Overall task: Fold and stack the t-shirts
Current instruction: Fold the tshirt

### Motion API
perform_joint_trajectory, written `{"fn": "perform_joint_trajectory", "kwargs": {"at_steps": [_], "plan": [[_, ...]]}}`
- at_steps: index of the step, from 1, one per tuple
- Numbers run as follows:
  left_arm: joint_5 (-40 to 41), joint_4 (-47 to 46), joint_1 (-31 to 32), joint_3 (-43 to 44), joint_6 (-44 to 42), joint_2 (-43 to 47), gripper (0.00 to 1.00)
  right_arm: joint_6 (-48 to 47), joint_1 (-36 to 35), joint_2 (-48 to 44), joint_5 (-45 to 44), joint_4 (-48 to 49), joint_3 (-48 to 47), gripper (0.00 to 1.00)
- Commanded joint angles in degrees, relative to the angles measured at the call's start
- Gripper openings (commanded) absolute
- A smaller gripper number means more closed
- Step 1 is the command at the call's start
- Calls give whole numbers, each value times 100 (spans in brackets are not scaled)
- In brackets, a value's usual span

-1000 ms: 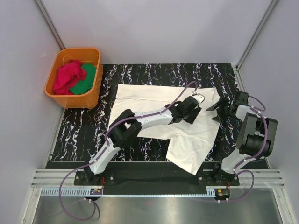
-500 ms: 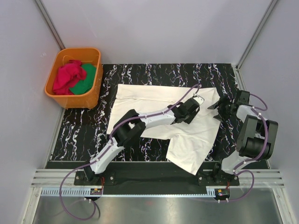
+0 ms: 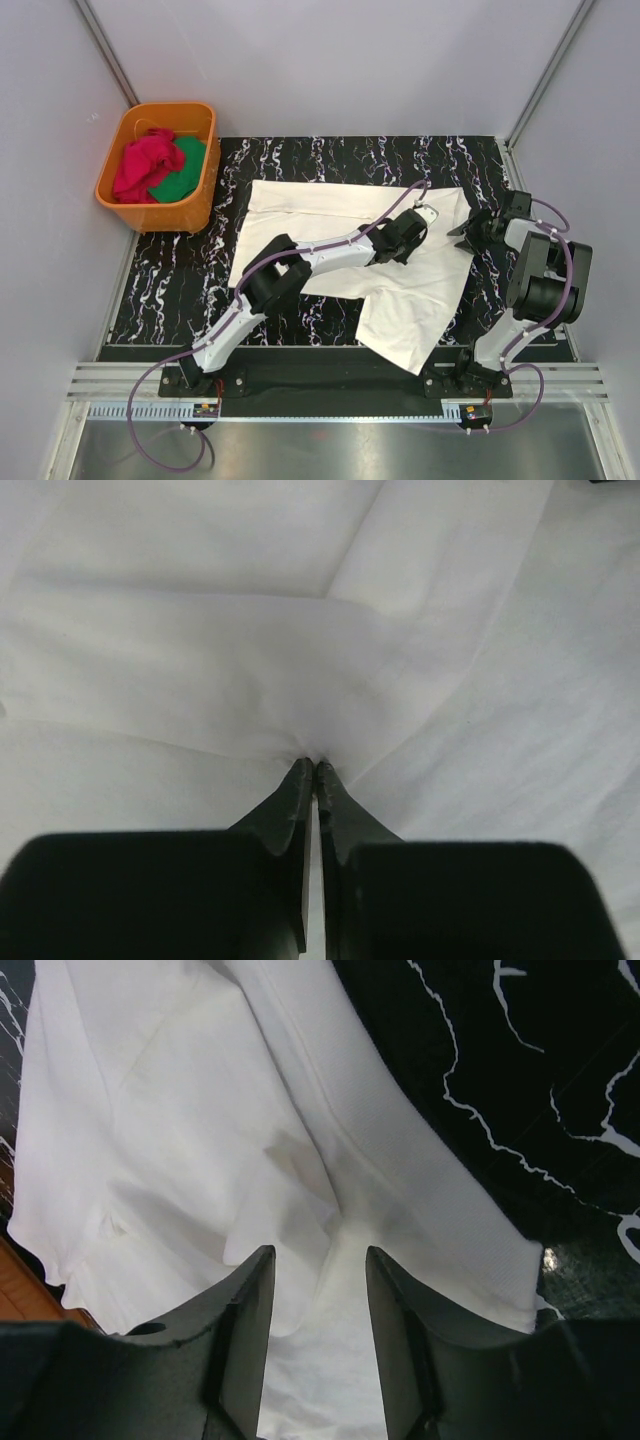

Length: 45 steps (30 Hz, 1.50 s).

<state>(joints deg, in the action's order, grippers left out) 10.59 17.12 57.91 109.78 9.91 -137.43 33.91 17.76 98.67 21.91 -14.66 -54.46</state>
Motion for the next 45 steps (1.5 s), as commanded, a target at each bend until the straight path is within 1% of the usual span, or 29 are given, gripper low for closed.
{"fn": "perform_joint_trajectory", "kwargs": {"at_steps": [1, 2, 3, 9, 12, 13, 17, 19, 23, 24, 27, 29, 35, 45], "plan": [[-118, -104, 10, 105, -42, 304, 2, -16, -9, 73, -91, 279, -276, 48], [-127, -104, 1, 114, -42, 339, 0, 1, -9, 108, -56, 314, -285, 48], [-127, -113, 10, 132, -59, 348, 0, -7, -9, 187, -55, 305, -328, 45], [-267, -95, -60, 123, 10, 453, 0, -60, -9, 319, -135, 340, -408, 42], [-373, -60, -139, 105, 116, 506, 0, -86, -9, 390, -91, 358, -461, 31], [-408, -69, -183, 88, 142, 532, 0, -95, -9, 398, -73, 367, -452, 26], [-523, -16, -271, 44, 204, 647, 0, -86, -18, 214, -99, 262, -312, 8], [-602, 63, -324, 61, 204, 725, 0, -43, -18, -14, -117, 78, -224, 6], [-1023, 334, -421, 237, 73, 726, 0, -7, -88, -392, -152, -362, -56, 4], [-1267, 518, -447, 359, 64, 717, 0, -25, -123, -523, -143, -528, -39, 3], [-1498, 634, -517, 299, 55, 735, 0, 62, -141, -865, -99, -670, 171, 3], [-1542, 660, -544, 246, 63, 752, 0, 133, -185, -1129, -117, -635, 409, 2], [-1595, 784, -605, 123, 90, 787, 0, 300, -238, -1455, -143, -688, 830, 2], [-1841, 977, -702, 114, 116, 770, 0, 494, -378, -1720, -301, -749, 1271, 4]]}}
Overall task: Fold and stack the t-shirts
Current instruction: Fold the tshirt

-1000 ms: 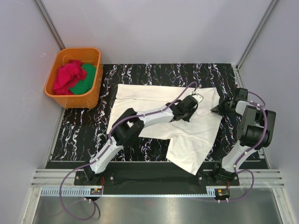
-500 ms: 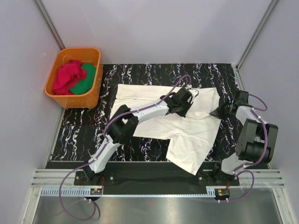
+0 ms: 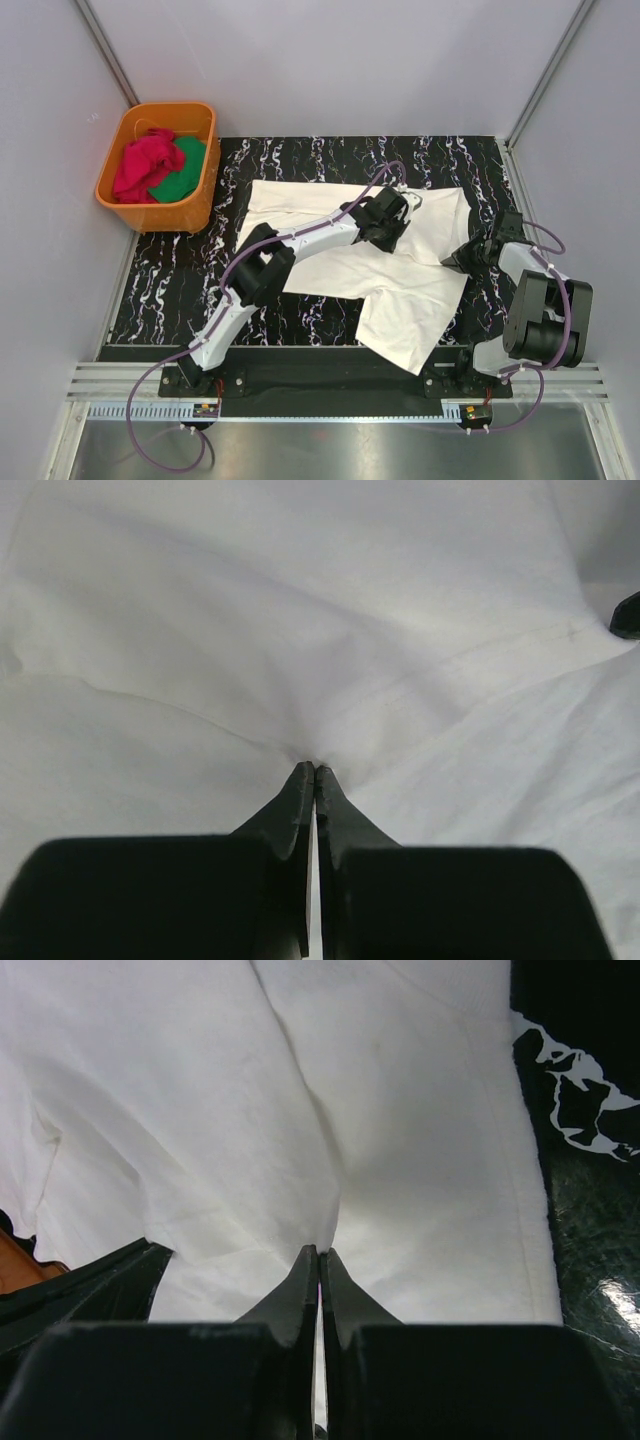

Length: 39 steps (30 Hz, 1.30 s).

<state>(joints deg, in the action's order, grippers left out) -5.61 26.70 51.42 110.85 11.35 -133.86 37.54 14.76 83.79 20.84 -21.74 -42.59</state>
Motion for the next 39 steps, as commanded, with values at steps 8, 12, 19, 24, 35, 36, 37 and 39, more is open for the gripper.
{"fn": "perform_joint_trajectory", "kwargs": {"at_steps": [8, 12, 19, 24, 35, 36, 37, 39], "plan": [[-142, 142, -97, -142, -98, 528, 0, 70, -88, -117, -370, 47, 181, 4], [-195, 222, -106, -169, -151, 528, 0, -18, -88, 76, -370, 117, 137, 8], [-388, 310, -150, -502, -186, 905, 12, -544, -88, 85, -826, -286, -416, 37], [-652, 319, -421, -442, -108, 1450, 58, -722, -70, 129, -1547, -402, -1530, 58], [-1646, -349, -2142, -362, 613, 1644, 62, -1196, -61, 2430, -704, 547, -3677, 68], [-1645, -393, -2293, -388, 657, 1609, 61, -1222, -61, 2545, -722, 591, -3826, 69], [-1654, -541, -2433, -475, 675, 1583, 59, -1257, -61, 2763, -696, 731, -3879, 70], [-1680, -674, -2847, -503, 719, 1416, 58, -1267, -61, 2984, -538, 872, -4080, 70]]}}
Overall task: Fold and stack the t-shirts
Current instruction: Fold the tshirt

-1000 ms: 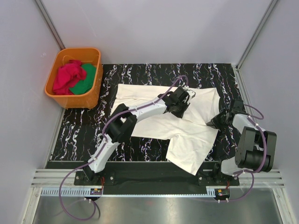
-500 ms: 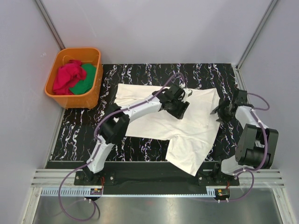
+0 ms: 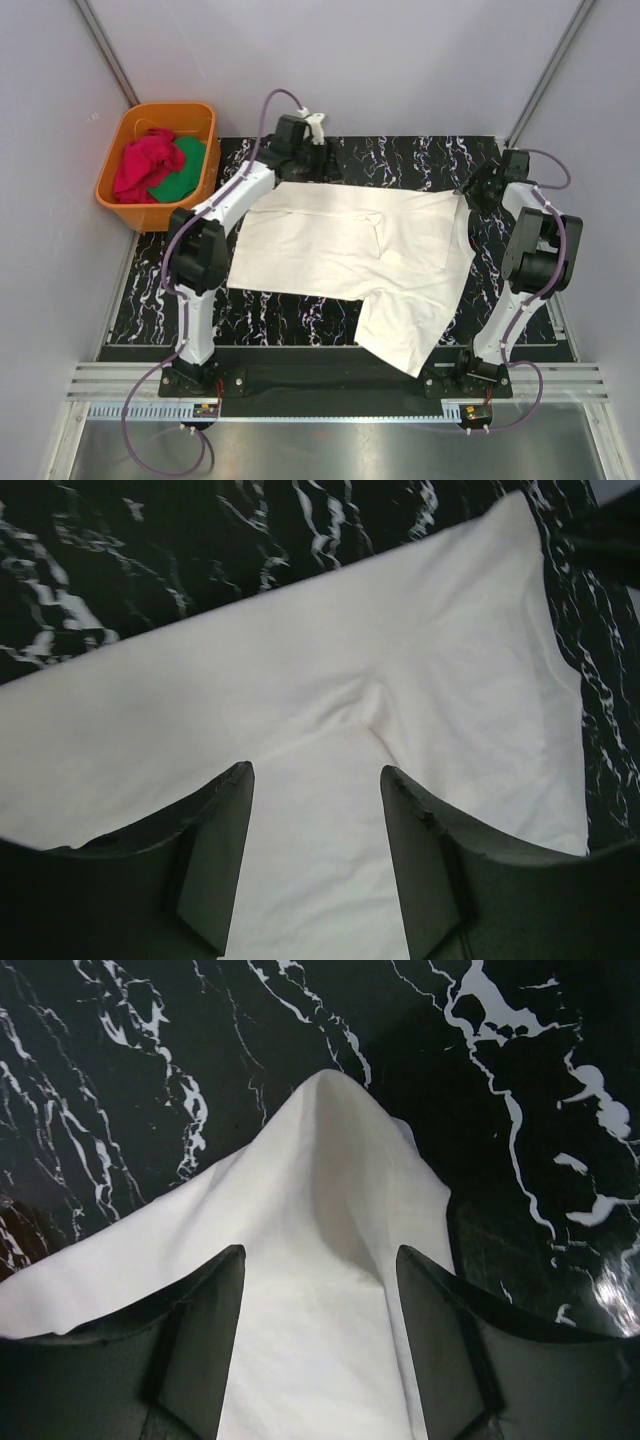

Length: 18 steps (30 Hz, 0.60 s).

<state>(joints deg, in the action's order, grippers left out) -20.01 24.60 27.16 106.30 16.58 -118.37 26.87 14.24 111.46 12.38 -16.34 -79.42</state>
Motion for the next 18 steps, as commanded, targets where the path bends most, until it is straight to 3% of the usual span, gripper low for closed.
{"fn": "perform_joint_trajectory", "kwargs": {"at_steps": [1, 7, 13, 18], "plan": [[-223, -604, -544, -83, 205, -212, 58, -191, -9, 445, 352, 377, -486, 69], [-179, -1097, -1291, -162, 627, -854, 56, -244, -9, 1088, 493, 474, -1066, 63], [-47, -1167, -1687, -171, 1242, -1338, 52, -384, 0, 1221, 89, -36, -1331, 35], [103, -1045, -1784, -145, 1260, -1470, 52, -560, 35, 1290, -262, -9, -1321, 0]]}}
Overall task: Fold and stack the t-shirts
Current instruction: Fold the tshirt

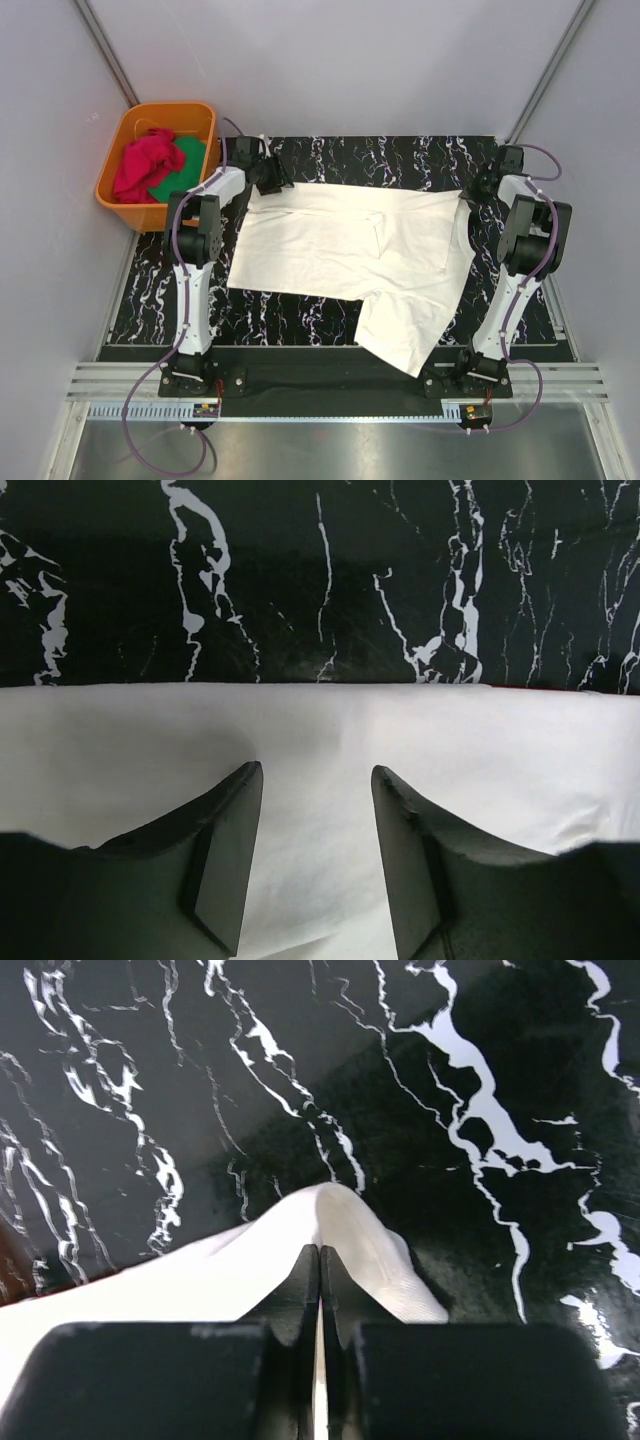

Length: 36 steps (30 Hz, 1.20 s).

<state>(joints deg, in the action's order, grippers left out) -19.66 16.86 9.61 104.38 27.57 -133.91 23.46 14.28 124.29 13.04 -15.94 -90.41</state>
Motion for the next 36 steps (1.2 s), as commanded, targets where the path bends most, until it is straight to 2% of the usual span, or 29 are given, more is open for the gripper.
{"fn": "perform_joint_trajectory", "kwargs": {"at_steps": [1, 10, 13, 14, 16, 17, 20, 24, 31, 36], "plan": [[102, -210, -38, 56, 152, 67, 52, -272, 57, 147, -311, -171, -292, 0], [402, 176, -169, 153, 46, -56, 52, -465, 83, 447, -872, -233, -626, 0], [340, 239, -205, 232, 91, -92, 50, -544, 101, 544, -803, -330, -758, 9], [357, 186, -196, 110, 73, -40, 50, -571, 101, 518, -698, -330, -750, 18], [358, -86, -196, -57, 38, 197, 50, -484, 101, 377, -619, -173, -636, 27], [358, -148, -196, -154, 12, 250, 50, -431, 127, 325, -427, -103, -566, 35], [217, -306, -205, -129, -15, 313, 51, -53, 224, 271, 179, 65, -548, 41], [59, -254, -222, 117, 73, 128, 51, 439, 294, 507, 550, 215, -635, 44], [120, -96, -336, 170, 283, -100, 50, 756, 461, 737, 787, 355, -785, 43], [-3, -87, -407, 162, 521, -206, 50, 861, 470, 939, 1315, 241, -1031, 43]]}}
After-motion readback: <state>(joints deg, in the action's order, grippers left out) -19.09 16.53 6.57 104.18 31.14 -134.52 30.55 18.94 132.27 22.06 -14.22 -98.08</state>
